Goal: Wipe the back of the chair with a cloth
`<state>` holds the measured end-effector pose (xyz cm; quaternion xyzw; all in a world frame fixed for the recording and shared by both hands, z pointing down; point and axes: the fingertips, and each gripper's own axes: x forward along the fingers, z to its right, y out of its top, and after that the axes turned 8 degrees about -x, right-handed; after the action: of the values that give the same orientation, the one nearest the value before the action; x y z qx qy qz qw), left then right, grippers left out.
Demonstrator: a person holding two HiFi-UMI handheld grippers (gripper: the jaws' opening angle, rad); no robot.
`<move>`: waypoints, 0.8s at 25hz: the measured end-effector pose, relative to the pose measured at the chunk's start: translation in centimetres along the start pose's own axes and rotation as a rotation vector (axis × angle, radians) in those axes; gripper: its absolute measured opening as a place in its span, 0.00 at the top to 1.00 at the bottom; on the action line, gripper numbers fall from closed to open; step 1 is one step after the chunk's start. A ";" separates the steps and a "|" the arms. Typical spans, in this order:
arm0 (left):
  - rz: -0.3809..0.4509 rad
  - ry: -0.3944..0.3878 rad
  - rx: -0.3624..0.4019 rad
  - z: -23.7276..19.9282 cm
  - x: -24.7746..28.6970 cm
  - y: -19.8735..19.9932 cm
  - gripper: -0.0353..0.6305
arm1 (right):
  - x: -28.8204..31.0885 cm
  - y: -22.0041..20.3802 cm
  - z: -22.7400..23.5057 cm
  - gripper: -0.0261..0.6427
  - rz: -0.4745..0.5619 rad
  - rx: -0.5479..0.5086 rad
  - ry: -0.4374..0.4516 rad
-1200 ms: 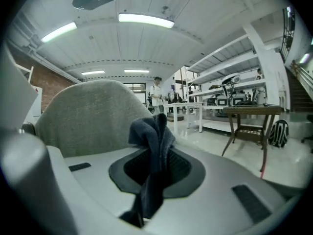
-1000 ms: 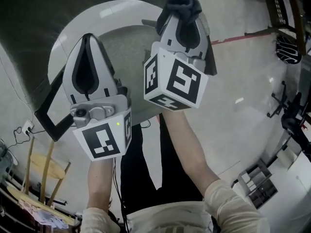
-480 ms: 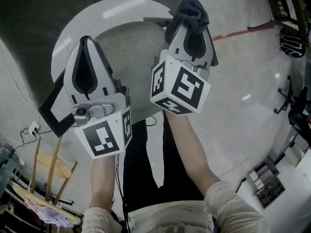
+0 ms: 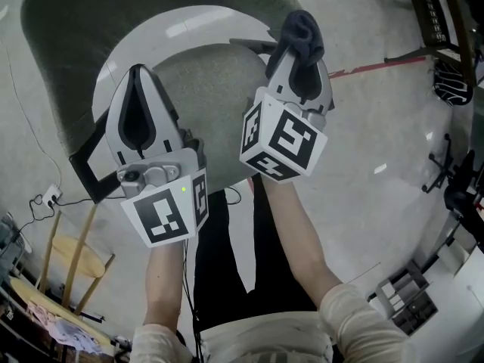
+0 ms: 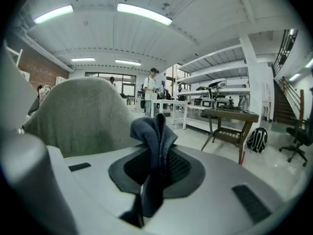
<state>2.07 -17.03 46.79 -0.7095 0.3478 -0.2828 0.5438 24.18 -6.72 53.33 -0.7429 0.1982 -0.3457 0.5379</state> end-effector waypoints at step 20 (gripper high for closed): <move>0.201 0.200 0.083 0.4 -11.8 32.2 0.92 | -20.9 35.8 -13.8 0.87 0.412 -0.100 0.860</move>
<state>-10.60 -12.71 15.23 -0.6163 0.4573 -0.3103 0.5609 2.68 -14.16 16.02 -0.5027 0.5622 -0.4981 0.4279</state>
